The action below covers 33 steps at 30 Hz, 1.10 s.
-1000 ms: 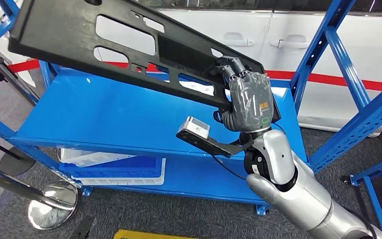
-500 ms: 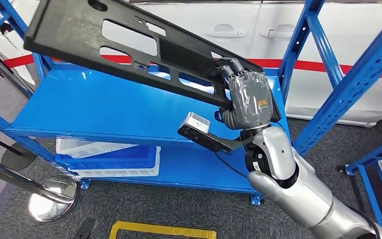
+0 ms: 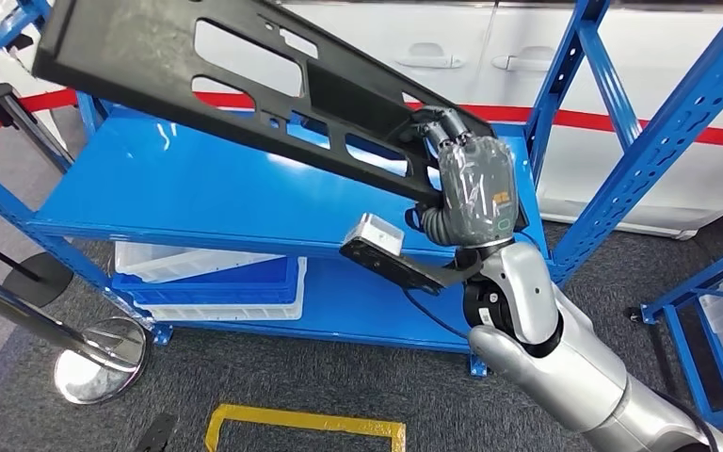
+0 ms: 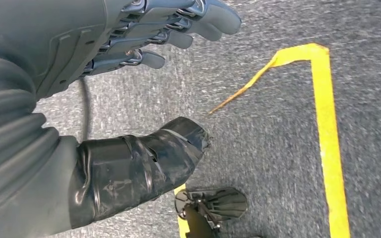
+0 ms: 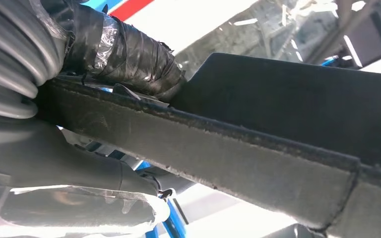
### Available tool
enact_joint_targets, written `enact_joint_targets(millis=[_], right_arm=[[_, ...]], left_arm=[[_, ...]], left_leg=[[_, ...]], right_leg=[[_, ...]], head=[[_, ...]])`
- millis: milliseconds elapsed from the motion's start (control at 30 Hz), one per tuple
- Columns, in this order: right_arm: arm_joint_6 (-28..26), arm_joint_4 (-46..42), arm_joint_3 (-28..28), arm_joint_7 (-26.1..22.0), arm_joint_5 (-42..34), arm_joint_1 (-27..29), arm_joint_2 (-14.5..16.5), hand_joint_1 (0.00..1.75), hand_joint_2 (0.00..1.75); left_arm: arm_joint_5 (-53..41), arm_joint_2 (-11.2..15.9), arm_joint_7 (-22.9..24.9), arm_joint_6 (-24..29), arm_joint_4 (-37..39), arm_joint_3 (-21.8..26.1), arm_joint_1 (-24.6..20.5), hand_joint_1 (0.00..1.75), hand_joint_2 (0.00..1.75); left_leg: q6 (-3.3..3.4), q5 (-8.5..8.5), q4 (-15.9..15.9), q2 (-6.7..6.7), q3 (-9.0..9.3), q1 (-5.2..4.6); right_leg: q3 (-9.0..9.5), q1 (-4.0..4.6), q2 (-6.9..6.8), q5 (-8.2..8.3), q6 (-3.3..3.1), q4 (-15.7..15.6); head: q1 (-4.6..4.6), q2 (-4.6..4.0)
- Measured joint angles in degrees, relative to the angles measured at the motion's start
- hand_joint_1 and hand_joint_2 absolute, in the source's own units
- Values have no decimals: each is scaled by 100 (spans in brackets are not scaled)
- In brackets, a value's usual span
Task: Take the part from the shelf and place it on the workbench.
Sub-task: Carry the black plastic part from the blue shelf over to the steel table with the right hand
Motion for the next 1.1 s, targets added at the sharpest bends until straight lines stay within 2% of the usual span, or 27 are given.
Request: enact_joint_targets(millis=[67, 100, 133, 167, 233, 300, 400, 467, 500, 567, 600, 633, 667, 700, 733, 767, 833, 900, 967, 1000, 1033, 1100], right_arm=[[98, 9, 1, -51, -61, 12, -8, 175, 175], [179, 15, 1, -74, -89, 19, -12, 175, 175], [260, 22, 2, -97, -100, 25, -16, 175, 175], [330, 27, 2, -115, -82, 25, -18, 175, 175], [429, 30, 2, -151, 17, 11, -24, 175, 175], [474, 25, 8, -195, 159, 3, -25, 175, 175], [497, 20, 26, -255, 309, 12, -26, 175, 175], [541, 23, 39, -268, 346, 16, -26, 175, 175], [580, 24, 43, -269, 356, 15, -26, 175, 175], [679, 25, 52, -270, 368, 17, -26, 175, 175], [726, 25, 60, -270, 370, 19, -26, 175, 175], [769, 26, 70, -270, 372, 21, -26, 175, 175], [806, 26, 79, -270, 372, 21, -26, 175, 175], [844, 25, 87, -270, 371, 20, -26, 175, 175], [883, 25, 92, -269, 367, 15, -26, 175, 175], [916, 24, 93, -267, 362, 8, -26, 175, 175], [967, 22, 94, -258, 350, -6, -26, 175, 175], [1001, 22, 94, -250, 345, -11, -26, 175, 175], [1025, 22, 95, -243, 344, -12, -31, 175, 175], [1032, 22, 95, -238, 345, -19, -35, 175, 175], [1039, 22, 96, -234, 348, -27, -39, 175, 175], [1060, 23, 98, -228, 354, -29, -44, 175, 175]], left_arm=[[-37, -3, -56, -26, 0, 0, -18, 0, 175], [-40, -7, -66, -40, 0, 0, -21, 0, 175], [-39, -11, -70, -54, 0, 0, -21, 0, 175], [-39, -15, -70, -65, 0, 0, -20, 0, 175], [-39, -21, -69, -85, 0, 0, -21, 0, 175], [-49, -22, -61, -97, 0, 0, -30, 0, 175], [-78, -29, -29, -114, 0, 0, -37, 0, 175], [-83, -37, -16, -121, 0, 0, -36, 0, 175], [-84, -40, -14, -123, 0, 0, -35, 0, 175], [-84, -46, -7, -127, 0, 0, -32, 0, 175], [-84, -49, -5, -129, 0, 0, -27, 0, 175], [-83, -53, -3, -132, 0, 0, -20, 0, 175], [-82, -57, -3, -133, 0, 0, -15, 0, 175], [-82, -61, -3, -134, 0, 0, -13, 0, 175], [-82, -62, -3, -134, 0, 0, -14, 0, 175], [-82, -60, -3, -133, 0, 0, -18, 0, 175], [-82, -56, -3, -131, 0, 0, -22, 0, 175], [-82, -53, -3, -129, 1, 0, -21, 0, 175], [-82, -49, -3, -127, 1, 0, -20, 0, 175], [-82, -48, -3, -126, 1, 0, -23, 0, 175], [-82, -47, -3, -126, 0, 0, -28, 0, 175], [-82, -47, 1, -126, 1, 0, -33, 0, 175]], left_leg=[[24, 61, -2, 12, -76, -2], [17, 83, 10, 12, -120, 1], [7, 104, 30, 12, -169, 8], [-4, 119, 61, 11, -220, 18], [-41, 121, 162, 8, -322, 45], [-102, 106, 269, 2, -413, 51], [-199, 127, 340, -15, -471, 52], [-259, 30, 460, -19, -540, 72], [-287, -110, 658, -19, -628, 81], [-333, -472, 1316, -18, -909, 93], [-343, -596, 1644, -17, -1047, 97], [-344, -619, 1828, -17, -1119, 99], [-336, -537, 1817, -18, -1095, 100], [-318, -372, 1601, -19, -969, 100], [-294, -184, 1240, -21, -774, 98], [-268, -66, 881, -25, -562, 89], [-222, 7, 407, -35, -314, 46], [-190, -6, 304, -39, -290, 5], [-141, 42, 207, -29, -261, 29], [-117, 70, 157, -23, -244, 42], [-94, 95, 116, -17, -231, 54], [-74, 104, 113, -15, -241, 41]], right_leg=[[-225, -20, 0, -423, 47, 644], [-295, -36, -2, -538, 70, 908], [-297, -52, -4, -561, 94, 1036], [-195, -69, -6, -480, 115, 951], [233, -100, -15, -245, 151, 314], [540, -88, -8, -136, 127, -192], [544, -55, 7, -124, 11, -280], [529, -58, 4, -91, -61, -308], [520, -64, 2, -72, -95, -320], [489, -53, -1, -48, -139, -323], [472, -43, -1, -40, -152, -323], [459, -34, -1, -34, -160, -323], [451, -26, 0, -29, -165, -322], [450, -21, 0, -26, -166, -322], [453, -18, 1, -25, -165, -322], [450, -13, 1, -20, -157, -324], [434, -18, 2, 2, -120, -333], [424, -34, 2, 36, -65, -359], [394, -36, 0, -6, -16, -313], [334, -32, -1, -97, 4, -188], [211, -30, -3, -251, 20, 77], [-117, -32, -4, -564, 43, 774]], head=[[9, 0], [9, 0], [9, 0], [10, 0], [10, 0], [7, 0], [6, 0], [0, 0], [-3, 0], [-17, 0], [-16, 0], [-16, 0], [-16, 0], [-16, 0], [-16, 0], [-14, 0], [-14, 0], [-14, 0], [-5, 0], [2, 0], [9, 0], [16, 0]])
